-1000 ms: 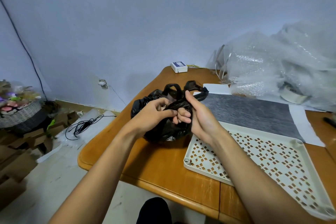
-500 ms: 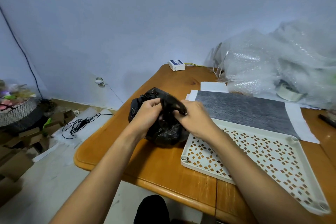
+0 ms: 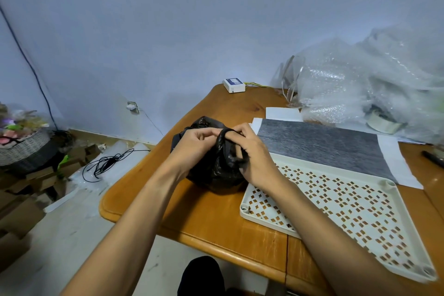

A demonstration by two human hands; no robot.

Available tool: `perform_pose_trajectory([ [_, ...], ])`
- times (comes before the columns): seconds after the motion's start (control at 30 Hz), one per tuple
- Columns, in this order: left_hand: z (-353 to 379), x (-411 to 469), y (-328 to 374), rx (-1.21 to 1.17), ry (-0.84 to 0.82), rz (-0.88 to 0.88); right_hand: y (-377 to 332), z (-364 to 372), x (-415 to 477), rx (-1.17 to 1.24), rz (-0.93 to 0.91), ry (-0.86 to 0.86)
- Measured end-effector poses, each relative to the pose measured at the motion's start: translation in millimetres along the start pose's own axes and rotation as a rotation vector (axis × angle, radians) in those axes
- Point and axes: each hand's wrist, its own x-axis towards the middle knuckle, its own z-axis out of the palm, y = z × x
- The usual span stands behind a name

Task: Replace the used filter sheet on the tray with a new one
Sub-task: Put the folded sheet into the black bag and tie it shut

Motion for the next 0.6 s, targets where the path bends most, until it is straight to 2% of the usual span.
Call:
perform_pose_trajectory([
  [0.03, -0.5, 0.1, -0.2, 0.027, 0.03, 0.032, -3.2, 0.7, -1.2, 0.16, 0.079, -0.011],
  [0.17, -3.4, 5.8, -1.0, 0.153, 0.227, 0.121, -10.5, 1.6, -1.8, 0.37, 0.149, 0.059],
  [0.23, -8.7, 12.9, -4.5, 0.166, 0.339, 0.11, -15.8, -3.2, -1.7, 0.586, 0.269, 0.084],
  [0.3, -15.2, 21.1, -6.2, 0.123, 0.435, 0.066, -16.3, -6.5, -2.1, 0.647, 0.369, 0.096],
  [0.43, -30.2, 33.6, -4.5, -0.068, 0.578, -0.049, -13.0, -5.3, -8.2, 0.626, 0.433, 0.085],
  [0.6, -50.7, 39.4, -7.1, -0.435, 0.604, -0.128, -11.9, -4.2, -27.5, 0.5, 0.497, 0.0],
])
